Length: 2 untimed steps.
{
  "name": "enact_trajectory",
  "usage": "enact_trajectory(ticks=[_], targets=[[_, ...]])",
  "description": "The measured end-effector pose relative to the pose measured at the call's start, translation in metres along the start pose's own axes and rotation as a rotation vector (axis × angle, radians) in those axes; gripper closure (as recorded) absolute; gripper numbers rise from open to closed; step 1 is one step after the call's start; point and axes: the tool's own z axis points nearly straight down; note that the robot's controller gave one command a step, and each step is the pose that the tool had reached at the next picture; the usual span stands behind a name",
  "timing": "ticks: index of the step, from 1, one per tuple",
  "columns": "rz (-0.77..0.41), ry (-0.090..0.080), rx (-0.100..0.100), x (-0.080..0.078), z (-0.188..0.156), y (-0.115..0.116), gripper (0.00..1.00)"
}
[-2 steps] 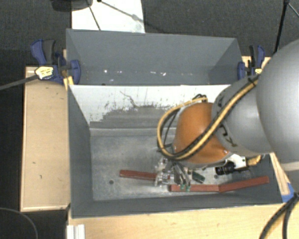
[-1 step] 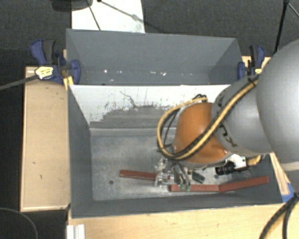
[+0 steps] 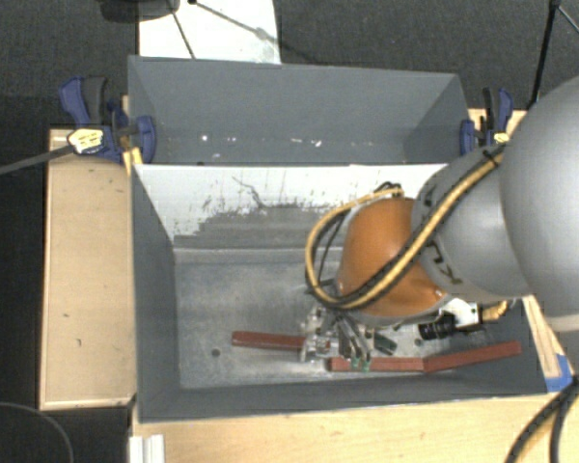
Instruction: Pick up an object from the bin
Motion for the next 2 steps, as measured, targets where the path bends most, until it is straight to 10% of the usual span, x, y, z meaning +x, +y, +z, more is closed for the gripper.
enact_trajectory(ticks=[2], targets=[[0.0,0.008,0.002,0.001,-0.039,0.0,1.0]])
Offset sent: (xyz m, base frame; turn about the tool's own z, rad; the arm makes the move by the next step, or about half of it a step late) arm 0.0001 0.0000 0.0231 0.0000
